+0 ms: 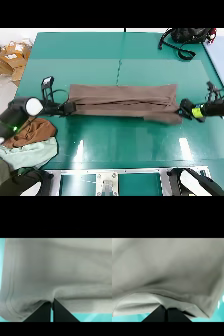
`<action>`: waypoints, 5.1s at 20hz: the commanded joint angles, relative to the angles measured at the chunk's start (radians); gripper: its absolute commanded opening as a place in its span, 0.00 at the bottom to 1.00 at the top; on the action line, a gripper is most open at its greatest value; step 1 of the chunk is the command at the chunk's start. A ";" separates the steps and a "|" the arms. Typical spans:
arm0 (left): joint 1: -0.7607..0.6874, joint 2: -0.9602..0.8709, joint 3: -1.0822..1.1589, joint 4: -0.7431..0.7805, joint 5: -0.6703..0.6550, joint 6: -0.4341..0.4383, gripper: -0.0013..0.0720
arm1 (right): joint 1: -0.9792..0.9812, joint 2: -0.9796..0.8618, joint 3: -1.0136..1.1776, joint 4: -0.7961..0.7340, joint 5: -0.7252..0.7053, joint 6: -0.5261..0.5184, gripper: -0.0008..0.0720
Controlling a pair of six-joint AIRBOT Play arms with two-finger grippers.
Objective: Fold the shirts.
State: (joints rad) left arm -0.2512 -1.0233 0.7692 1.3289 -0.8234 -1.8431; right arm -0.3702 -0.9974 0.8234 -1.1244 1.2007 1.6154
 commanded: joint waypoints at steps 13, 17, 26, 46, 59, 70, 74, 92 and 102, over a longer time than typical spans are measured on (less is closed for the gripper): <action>0.008 -0.658 0.636 0.034 0.109 0.095 0.99 | 0.059 -0.660 0.509 0.077 -0.181 -0.021 0.53; 0.111 -0.649 0.764 0.033 -0.043 0.093 0.99 | -0.022 -0.664 0.658 0.072 -0.020 -0.196 0.82; 0.202 -0.646 0.877 -0.056 -0.389 0.099 0.99 | -0.227 -0.851 0.664 0.195 0.197 -0.461 0.85; -0.064 -0.705 0.872 -0.266 -0.155 0.289 0.05 | -0.065 -0.912 0.846 0.349 0.377 -0.543 0.03; -0.402 -1.077 0.982 -0.714 0.141 0.438 0.05 | 0.263 -0.636 1.106 0.333 0.562 -0.248 0.04; 0.000 -0.954 1.350 -0.107 -0.719 0.340 0.05 | 0.399 -0.639 1.105 0.328 0.414 -0.172 0.04; 0.130 -0.824 1.349 0.079 -0.749 0.358 0.05 | 0.606 -0.697 1.105 0.327 0.245 -0.114 0.04; 0.217 -0.776 1.252 0.079 -0.820 0.460 0.05 | 0.535 -0.901 1.100 0.264 0.165 -0.018 0.57; 0.217 -0.776 1.252 0.077 -0.818 0.436 0.05 | 0.441 -0.901 0.678 0.406 0.011 -0.179 0.83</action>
State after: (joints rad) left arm -0.0341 -1.8004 2.0212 1.4067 -1.6428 -1.3918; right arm 0.0532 -1.8996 1.6287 -0.8249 1.3090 1.5200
